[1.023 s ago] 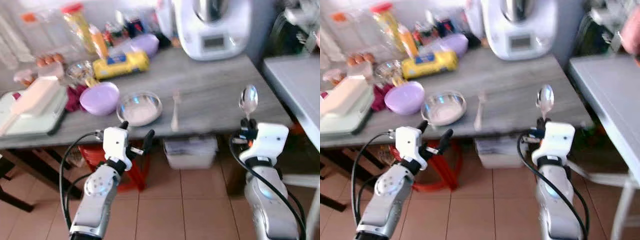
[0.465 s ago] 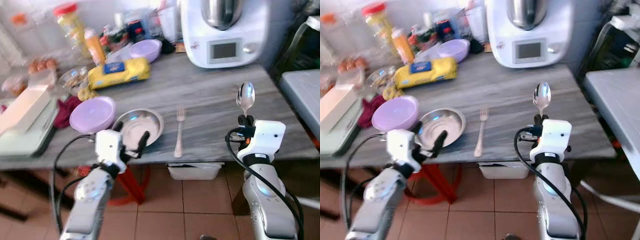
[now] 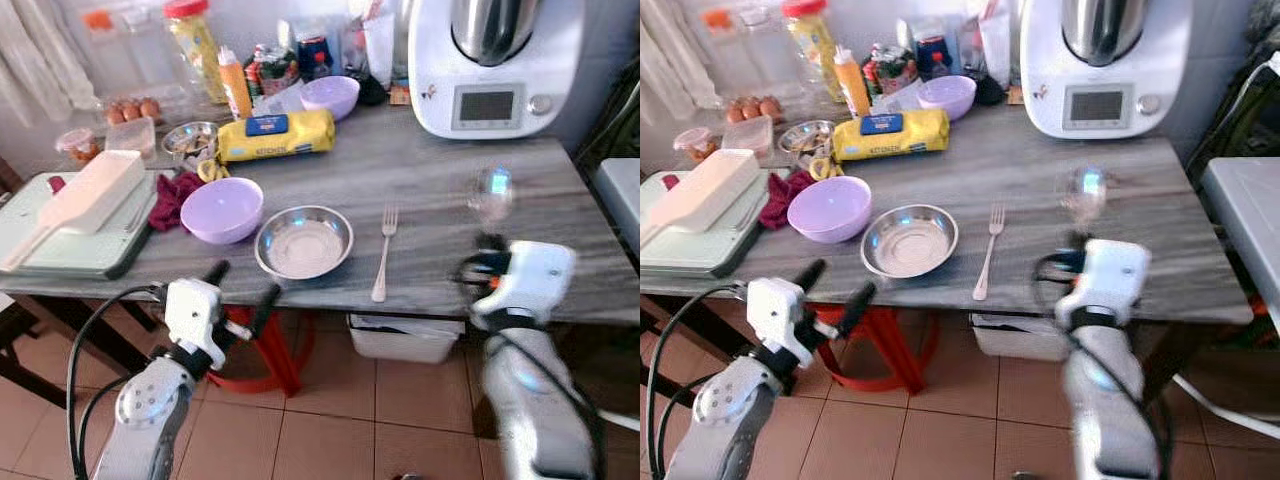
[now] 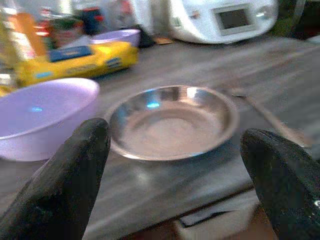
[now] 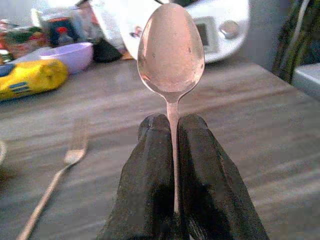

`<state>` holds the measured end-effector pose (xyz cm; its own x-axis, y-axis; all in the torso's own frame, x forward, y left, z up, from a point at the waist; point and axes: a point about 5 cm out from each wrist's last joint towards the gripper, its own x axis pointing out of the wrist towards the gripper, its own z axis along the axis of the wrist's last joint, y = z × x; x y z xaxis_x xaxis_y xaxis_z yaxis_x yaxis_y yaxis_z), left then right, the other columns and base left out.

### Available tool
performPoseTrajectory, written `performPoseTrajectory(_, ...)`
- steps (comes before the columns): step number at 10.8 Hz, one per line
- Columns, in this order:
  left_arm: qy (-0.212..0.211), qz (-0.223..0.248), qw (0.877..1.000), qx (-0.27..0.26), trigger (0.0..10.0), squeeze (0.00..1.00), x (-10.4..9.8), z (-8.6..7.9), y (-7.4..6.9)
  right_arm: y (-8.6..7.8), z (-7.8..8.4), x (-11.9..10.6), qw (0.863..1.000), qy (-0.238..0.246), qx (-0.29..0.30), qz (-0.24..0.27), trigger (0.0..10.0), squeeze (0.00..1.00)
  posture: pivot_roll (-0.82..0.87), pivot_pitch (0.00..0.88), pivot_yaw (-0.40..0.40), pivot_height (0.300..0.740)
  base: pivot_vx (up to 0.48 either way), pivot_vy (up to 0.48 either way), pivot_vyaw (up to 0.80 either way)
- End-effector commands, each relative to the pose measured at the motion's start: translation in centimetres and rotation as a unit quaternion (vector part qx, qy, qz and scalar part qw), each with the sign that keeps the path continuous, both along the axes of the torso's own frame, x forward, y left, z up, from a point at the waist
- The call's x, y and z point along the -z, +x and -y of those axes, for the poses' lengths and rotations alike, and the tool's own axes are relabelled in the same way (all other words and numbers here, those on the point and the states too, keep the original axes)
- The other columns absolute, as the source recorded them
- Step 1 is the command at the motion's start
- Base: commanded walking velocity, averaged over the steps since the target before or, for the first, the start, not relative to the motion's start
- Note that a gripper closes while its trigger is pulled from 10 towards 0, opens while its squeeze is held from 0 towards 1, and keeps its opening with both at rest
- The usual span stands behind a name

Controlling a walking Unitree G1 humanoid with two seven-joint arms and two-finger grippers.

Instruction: Setting the table

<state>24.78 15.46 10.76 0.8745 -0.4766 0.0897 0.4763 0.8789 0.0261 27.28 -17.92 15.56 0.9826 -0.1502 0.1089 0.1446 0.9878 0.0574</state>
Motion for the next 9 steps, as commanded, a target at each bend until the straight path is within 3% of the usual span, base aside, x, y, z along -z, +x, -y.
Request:
performPoseTrajectory(1, 0.002, 0.001, 1.0, 0.018, 10.0, 0.0, -0.2, -0.2, -0.3, 0.4, 0.0, -0.7, 1.0, 0.008, -0.001, 0.008, 10.0, 0.0, -0.1, 0.111, 0.143, 0.74, 0.0, 0.0, 0.0)
performPoseTrajectory(4, 0.001, -0.016, 0.999, 0.043, 10.0, 0.0, 1.1, -0.4, -0.6, 2.5, 0.7, -0.1, 0.996, 0.062, -0.011, -0.057, 10.0, 0.0, -0.1, 0.127, 0.15, 0.74, 0.0, 0.0, 0.0)
performPoseTrajectory(7, 0.001, -0.032, 0.998, 0.053, 10.0, 0.0, 2.6, -0.3, -0.6, 4.0, -0.8, -0.3, 0.993, 0.081, -0.04, -0.08, 10.0, 0.0, -0.1, 0.14, 0.149, 0.74, 0.0, 0.0, 0.0)
performPoseTrajectory(9, 0.002, -0.04, 0.998, 0.052, 10.0, 0.0, 3.6, -0.5, -0.5, 4.1, -2.4, -0.1, 0.988, 0.107, -0.055, -0.092, 10.0, 0.0, -0.09, 0.139, 0.145, 0.74, 0.0, 0.0, 0.0)
